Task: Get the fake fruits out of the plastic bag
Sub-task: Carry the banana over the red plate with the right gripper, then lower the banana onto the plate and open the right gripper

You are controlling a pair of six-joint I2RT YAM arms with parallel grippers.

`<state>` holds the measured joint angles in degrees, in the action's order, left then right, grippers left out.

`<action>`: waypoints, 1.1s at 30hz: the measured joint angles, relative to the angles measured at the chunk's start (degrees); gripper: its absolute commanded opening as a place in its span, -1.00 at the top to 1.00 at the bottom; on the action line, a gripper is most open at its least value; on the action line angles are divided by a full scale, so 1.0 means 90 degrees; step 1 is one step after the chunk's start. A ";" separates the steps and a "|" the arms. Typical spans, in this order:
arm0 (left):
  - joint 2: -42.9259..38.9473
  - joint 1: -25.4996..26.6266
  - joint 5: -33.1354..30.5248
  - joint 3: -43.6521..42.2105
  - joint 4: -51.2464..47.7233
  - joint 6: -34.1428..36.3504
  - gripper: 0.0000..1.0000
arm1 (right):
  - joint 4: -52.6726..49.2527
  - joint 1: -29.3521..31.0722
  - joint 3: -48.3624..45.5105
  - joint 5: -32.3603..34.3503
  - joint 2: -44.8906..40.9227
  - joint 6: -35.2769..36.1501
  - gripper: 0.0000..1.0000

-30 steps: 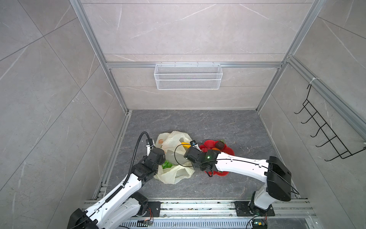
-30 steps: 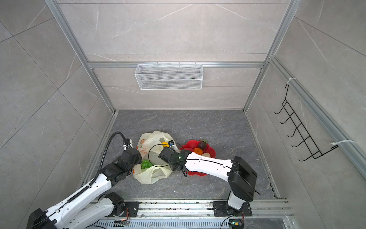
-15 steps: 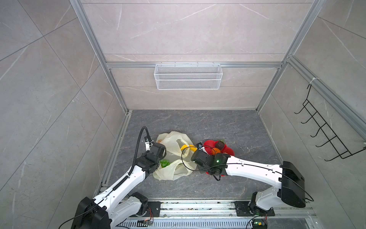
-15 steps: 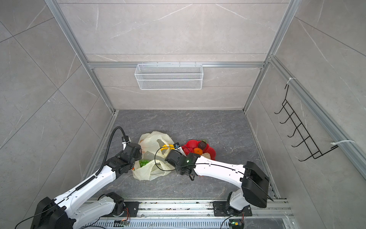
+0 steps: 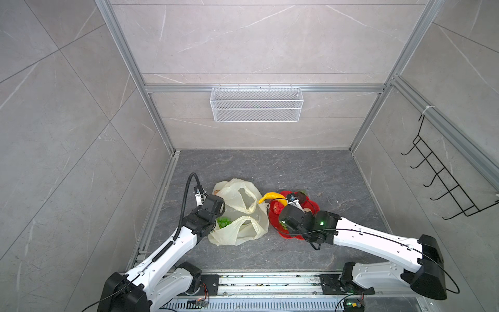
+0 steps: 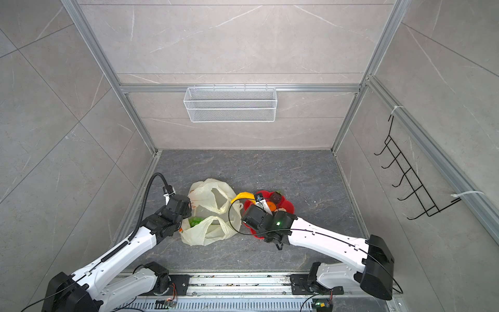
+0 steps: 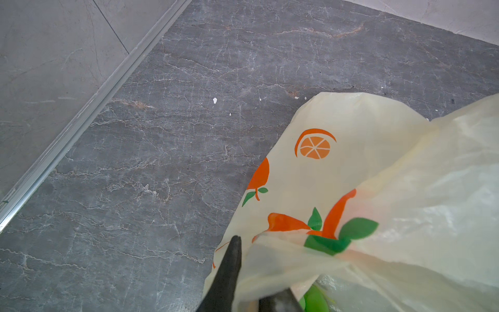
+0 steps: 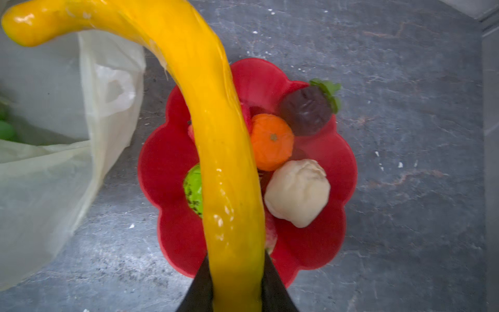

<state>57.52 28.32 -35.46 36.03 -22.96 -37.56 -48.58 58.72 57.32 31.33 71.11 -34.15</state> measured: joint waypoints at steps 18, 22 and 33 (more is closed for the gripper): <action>-0.0124 -0.0027 0.0146 -0.0330 -0.0012 -0.0002 0.68 | -0.0503 -0.0918 -0.0537 -0.0398 -0.0221 -0.1076 0.47; -0.0126 -0.0027 0.0209 -0.0345 0.0029 -0.0002 0.68 | -0.0352 -0.1107 -0.0534 -0.0658 0.0148 -0.1290 0.48; -0.0389 -0.0034 0.0342 -0.0627 0.0083 -0.0002 0.68 | 0.0153 -0.1178 -0.0459 -0.1173 0.0923 -0.1644 0.41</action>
<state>54.02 28.01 -32.38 30.39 -22.22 -37.58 -47.20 48.12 53.19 20.78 79.42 -48.95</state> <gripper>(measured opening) 0.159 0.287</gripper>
